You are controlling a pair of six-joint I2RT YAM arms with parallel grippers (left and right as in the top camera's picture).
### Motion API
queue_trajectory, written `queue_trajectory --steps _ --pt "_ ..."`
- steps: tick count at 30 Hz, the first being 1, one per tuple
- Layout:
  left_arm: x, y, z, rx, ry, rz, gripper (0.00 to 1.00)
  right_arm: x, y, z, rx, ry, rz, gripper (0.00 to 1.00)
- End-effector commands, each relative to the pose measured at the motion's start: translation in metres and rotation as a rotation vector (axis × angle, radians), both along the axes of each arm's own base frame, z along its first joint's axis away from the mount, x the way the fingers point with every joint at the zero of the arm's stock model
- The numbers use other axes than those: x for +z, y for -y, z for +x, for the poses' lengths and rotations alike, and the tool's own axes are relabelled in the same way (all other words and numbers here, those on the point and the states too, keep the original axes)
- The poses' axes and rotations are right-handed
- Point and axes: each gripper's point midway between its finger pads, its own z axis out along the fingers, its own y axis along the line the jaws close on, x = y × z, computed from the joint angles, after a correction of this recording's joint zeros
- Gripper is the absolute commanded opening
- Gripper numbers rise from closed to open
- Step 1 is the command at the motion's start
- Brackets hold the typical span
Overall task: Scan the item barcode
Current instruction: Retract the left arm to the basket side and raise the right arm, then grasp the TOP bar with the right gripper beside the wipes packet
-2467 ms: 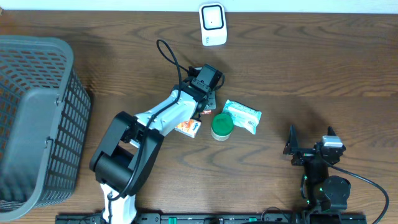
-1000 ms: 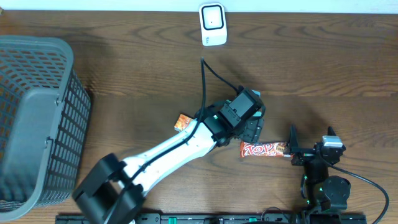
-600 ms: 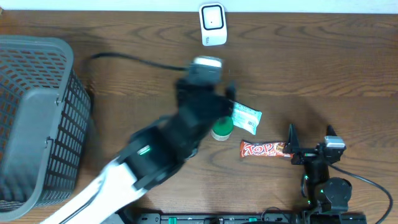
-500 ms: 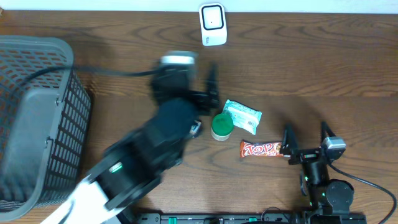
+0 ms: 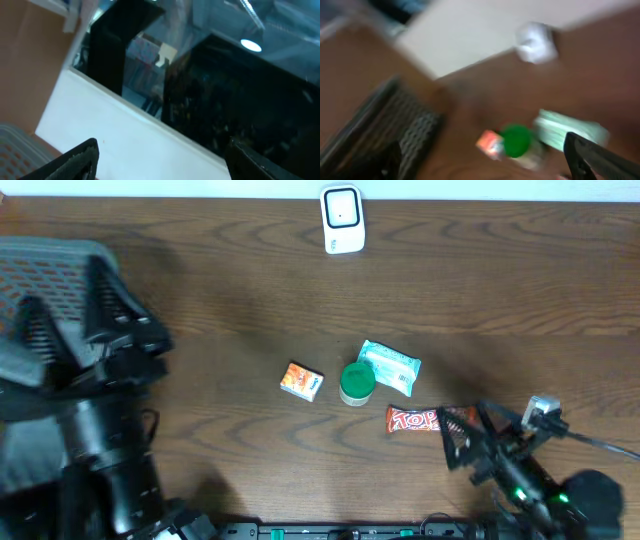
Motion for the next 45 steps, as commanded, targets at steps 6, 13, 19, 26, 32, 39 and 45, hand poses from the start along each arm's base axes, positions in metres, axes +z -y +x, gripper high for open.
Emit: queue_trajectory --steps 6,13,19,26,32,39,45 --pt "0.0 -0.011 -0.004 0.096 -0.079 0.163 0.81 0.043 -0.058 -0.078 0.553 0.164 0.017 0.95" --pt "0.003 -0.017 -0.007 0.116 -0.07 0.142 0.81 0.041 -0.048 -0.057 0.409 0.043 0.101 0.22" --pt "0.005 -0.017 -0.007 0.129 -0.079 0.178 0.81 -0.107 0.032 -0.037 -0.275 -0.706 0.062 0.01" --pt "0.005 -0.02 -0.007 0.152 -0.088 0.198 0.81 -0.162 0.053 -0.056 -0.465 -1.132 0.011 0.02" --pt "0.005 -0.023 -0.007 0.172 -0.092 0.2 0.81 -0.191 0.075 -0.037 -0.533 -1.27 -0.169 0.01" --pt "0.005 -0.029 -0.008 0.199 -0.097 0.202 0.81 -0.231 0.072 -0.007 -0.439 -1.375 -0.283 0.01" --pt "0.002 -0.032 -0.007 0.218 -0.104 0.198 0.81 -0.267 0.037 0.005 -0.304 -1.419 -0.399 0.01"
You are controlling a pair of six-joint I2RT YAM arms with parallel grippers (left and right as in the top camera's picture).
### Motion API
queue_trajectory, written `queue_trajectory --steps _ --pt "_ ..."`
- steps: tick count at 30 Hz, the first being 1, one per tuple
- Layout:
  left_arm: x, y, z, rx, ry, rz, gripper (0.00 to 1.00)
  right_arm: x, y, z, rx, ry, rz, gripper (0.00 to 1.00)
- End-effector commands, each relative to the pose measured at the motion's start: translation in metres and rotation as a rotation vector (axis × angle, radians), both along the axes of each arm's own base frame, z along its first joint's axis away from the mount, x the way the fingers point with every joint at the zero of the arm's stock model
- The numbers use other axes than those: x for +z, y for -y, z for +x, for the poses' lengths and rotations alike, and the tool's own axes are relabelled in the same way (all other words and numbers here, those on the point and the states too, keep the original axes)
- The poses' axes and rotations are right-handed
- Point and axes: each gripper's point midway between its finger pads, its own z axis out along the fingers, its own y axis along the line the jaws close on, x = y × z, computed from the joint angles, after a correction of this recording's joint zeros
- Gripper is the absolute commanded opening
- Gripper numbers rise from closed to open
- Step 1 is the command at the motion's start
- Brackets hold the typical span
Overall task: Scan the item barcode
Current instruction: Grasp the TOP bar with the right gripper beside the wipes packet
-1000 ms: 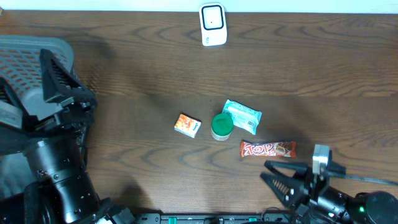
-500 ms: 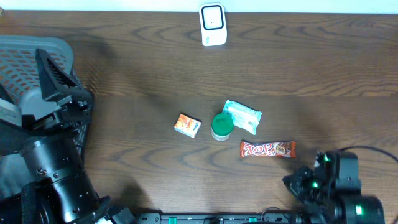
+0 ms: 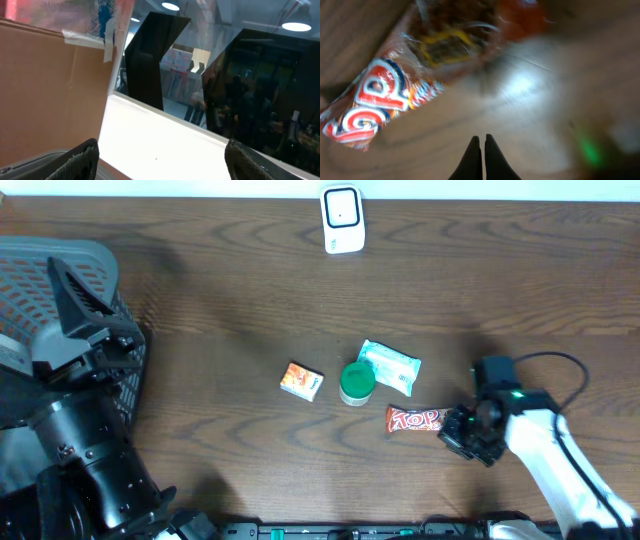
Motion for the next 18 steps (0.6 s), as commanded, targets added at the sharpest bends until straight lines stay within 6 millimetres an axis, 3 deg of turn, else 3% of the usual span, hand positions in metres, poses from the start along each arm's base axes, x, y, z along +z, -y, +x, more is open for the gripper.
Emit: queue_trajectory --steps 1,5,11,18 --pt "-0.001 -0.005 -0.001 0.025 -0.002 -0.008 0.81 -0.015 -0.021 0.007 0.091 -0.009 0.0 0.01" --pt "-0.001 -0.009 -0.002 0.041 0.008 -0.027 0.81 -0.03 -0.035 0.025 0.13 0.038 -0.011 0.01" --pt "-0.001 -0.016 -0.003 0.072 0.01 -0.028 0.81 -0.047 -0.022 0.043 0.101 0.078 -0.115 0.01" --pt "-0.002 -0.022 -0.004 0.107 0.009 -0.026 0.81 -0.038 -0.01 0.071 0.124 0.176 -0.141 0.01"
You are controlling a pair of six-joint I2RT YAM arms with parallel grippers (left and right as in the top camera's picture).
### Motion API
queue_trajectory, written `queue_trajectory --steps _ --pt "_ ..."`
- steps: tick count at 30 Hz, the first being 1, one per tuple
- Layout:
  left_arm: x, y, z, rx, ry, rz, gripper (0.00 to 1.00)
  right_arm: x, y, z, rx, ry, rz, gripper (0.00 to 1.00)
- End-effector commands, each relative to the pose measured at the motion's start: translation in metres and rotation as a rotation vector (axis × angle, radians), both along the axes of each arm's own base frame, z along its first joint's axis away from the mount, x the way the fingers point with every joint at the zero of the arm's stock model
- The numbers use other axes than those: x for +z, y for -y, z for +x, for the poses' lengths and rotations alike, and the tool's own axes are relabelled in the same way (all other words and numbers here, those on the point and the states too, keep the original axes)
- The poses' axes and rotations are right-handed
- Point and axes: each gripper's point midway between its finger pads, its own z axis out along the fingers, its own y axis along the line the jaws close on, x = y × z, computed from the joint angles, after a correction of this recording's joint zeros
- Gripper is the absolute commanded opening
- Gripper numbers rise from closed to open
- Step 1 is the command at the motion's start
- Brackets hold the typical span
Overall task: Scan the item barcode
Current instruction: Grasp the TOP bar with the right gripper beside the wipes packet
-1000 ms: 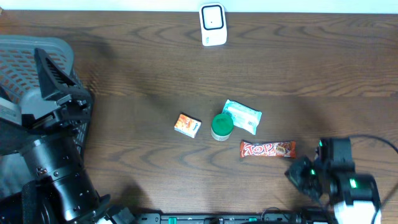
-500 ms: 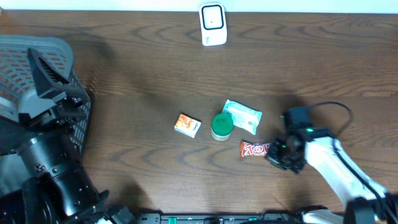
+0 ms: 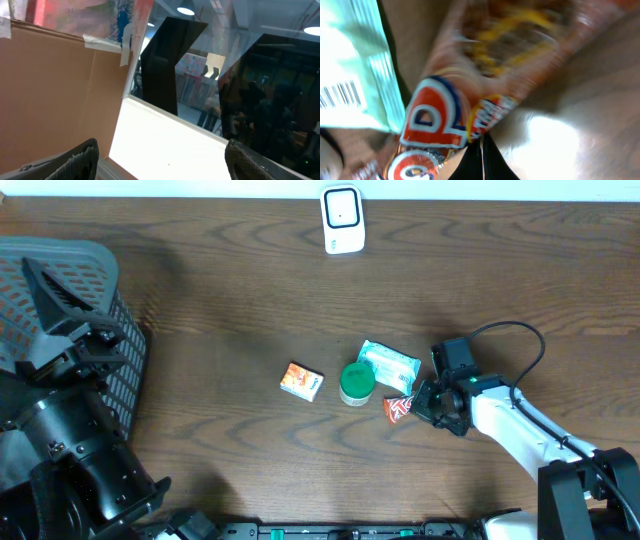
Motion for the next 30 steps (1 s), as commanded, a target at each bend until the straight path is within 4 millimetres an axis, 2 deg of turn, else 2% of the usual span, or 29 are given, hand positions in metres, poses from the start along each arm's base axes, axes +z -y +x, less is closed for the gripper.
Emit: queue_trajectory --steps 1,4,5,8,10,12,21,26,30 --pt "-0.001 -0.006 -0.002 0.026 0.004 -0.015 0.81 -0.003 0.02 0.004 0.027 -0.004 -0.071 0.01" --pt "-0.001 -0.009 -0.003 0.042 0.004 -0.015 0.81 0.017 0.007 0.007 0.09 -0.009 0.001 0.01" --pt "-0.001 -0.011 -0.003 0.052 0.004 -0.015 0.81 0.037 0.006 0.008 0.091 -0.014 0.009 0.01" --pt "-0.002 -0.012 -0.003 0.057 0.004 -0.016 0.81 0.069 0.0 0.015 0.1 0.035 0.042 0.01" --pt "-0.003 -0.011 -0.002 0.053 0.009 -0.027 0.81 0.081 -0.006 0.023 0.116 0.093 0.069 0.01" --pt "-0.006 -0.01 -0.001 0.048 0.008 -0.036 0.81 0.084 -0.007 0.028 0.12 0.12 0.069 0.01" --pt "-0.009 -0.008 0.001 0.039 0.008 -0.049 0.81 0.058 -0.017 0.026 0.147 0.056 0.065 0.01" --pt "-0.009 -0.008 0.001 0.039 0.008 -0.05 0.81 0.033 -0.033 0.028 0.187 0.015 0.061 0.01" --pt "-0.009 -0.008 0.001 0.039 0.008 -0.05 0.81 0.01 -0.039 0.018 0.181 -0.07 0.044 0.01"
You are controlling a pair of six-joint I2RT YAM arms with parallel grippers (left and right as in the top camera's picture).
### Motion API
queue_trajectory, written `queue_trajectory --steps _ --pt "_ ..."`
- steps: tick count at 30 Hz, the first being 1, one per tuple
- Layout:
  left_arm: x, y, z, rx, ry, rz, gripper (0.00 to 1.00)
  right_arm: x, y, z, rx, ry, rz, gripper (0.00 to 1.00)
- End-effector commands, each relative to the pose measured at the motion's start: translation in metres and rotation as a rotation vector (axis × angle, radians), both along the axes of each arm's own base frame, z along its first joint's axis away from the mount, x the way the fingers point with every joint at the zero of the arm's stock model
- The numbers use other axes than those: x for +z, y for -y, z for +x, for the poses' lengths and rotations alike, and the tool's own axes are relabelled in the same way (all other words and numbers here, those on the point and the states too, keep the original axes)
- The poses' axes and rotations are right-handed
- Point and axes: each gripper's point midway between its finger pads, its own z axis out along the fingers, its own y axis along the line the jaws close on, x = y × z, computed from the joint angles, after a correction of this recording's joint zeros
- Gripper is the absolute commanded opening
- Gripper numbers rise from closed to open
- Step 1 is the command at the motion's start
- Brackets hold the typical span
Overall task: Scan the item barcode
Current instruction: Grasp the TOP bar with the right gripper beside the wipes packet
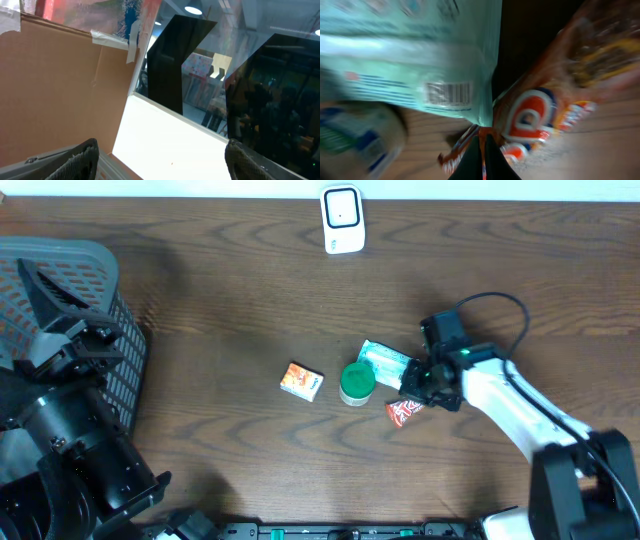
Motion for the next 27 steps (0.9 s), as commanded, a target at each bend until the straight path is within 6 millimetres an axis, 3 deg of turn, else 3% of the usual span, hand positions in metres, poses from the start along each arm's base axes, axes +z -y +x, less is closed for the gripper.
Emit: queue_trajectory --steps 1,6,12,16,21,27 --pt "-0.002 -0.003 -0.001 0.009 0.007 -0.019 0.81 -0.019 -0.005 -0.012 0.006 -0.072 -0.019 0.01" --pt "-0.001 -0.006 -0.005 0.009 0.013 -0.024 0.81 -0.014 -0.009 -0.01 0.039 -0.056 -0.008 0.01" --pt "0.0 -0.009 -0.009 0.009 0.021 -0.03 0.81 0.046 -0.018 0.011 0.069 0.079 0.04 0.01" --pt "0.0 -0.01 -0.01 0.009 0.023 -0.031 0.81 0.077 -0.012 0.006 0.06 0.13 0.031 0.01" --pt "0.0 -0.01 -0.01 0.009 0.023 -0.032 0.81 0.068 0.005 -0.009 0.018 0.074 -0.048 0.01" --pt "0.0 -0.01 -0.011 0.009 0.025 -0.033 0.81 0.03 0.013 -0.027 -0.024 -0.001 -0.079 0.01"
